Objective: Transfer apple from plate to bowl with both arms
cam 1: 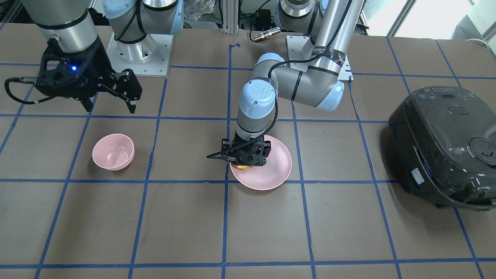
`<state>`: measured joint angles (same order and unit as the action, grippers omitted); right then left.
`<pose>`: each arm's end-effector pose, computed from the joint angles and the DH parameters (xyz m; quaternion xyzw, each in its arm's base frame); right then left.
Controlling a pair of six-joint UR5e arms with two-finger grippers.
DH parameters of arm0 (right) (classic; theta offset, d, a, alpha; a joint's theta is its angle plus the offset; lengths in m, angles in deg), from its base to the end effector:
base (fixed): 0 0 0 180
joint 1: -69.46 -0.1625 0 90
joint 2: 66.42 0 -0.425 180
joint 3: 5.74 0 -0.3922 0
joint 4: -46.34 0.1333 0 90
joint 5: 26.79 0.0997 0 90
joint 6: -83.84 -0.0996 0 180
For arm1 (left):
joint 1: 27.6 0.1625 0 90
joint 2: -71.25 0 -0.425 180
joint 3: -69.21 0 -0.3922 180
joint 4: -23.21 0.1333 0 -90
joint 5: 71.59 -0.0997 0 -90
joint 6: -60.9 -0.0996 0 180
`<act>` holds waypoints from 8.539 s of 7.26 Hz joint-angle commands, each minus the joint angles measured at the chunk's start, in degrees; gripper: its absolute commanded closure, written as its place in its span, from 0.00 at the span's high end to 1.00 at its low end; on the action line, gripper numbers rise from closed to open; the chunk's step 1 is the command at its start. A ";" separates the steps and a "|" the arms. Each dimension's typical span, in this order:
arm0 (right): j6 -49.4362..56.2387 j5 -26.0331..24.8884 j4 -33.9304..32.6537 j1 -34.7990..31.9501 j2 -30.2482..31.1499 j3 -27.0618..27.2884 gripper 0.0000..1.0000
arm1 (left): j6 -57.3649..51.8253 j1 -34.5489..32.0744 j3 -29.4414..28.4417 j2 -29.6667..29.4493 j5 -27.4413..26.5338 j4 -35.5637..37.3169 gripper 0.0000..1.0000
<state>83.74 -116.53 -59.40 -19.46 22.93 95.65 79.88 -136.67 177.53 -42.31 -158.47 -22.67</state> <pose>0.1244 -0.4967 0.4127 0.0102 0.9994 -0.0323 0.0020 -0.3158 -0.4890 0.1948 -0.0013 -0.9994 0.0096 0.0321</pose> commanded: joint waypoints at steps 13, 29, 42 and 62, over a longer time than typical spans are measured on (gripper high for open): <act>3.52 -4.31 -40.42 3.14 -9.46 25.98 0.06 | -4.38 7.64 -3.63 12.74 6.36 -7.71 0.00; -14.24 -3.69 -18.97 -16.92 -16.26 2.96 1.00 | -6.49 7.91 -6.88 14.86 1.19 -16.25 0.00; -6.94 -1.23 11.62 -0.02 0.56 -12.80 1.00 | 24.35 -9.75 -18.05 1.16 0.92 -15.29 0.00; -6.68 -1.32 12.93 0.06 0.64 -12.80 1.00 | 20.51 -11.71 -15.86 -1.16 4.44 -6.48 1.00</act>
<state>77.10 -117.85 -46.48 -19.40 23.58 82.86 102.59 -149.98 160.98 -45.64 -154.06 -27.47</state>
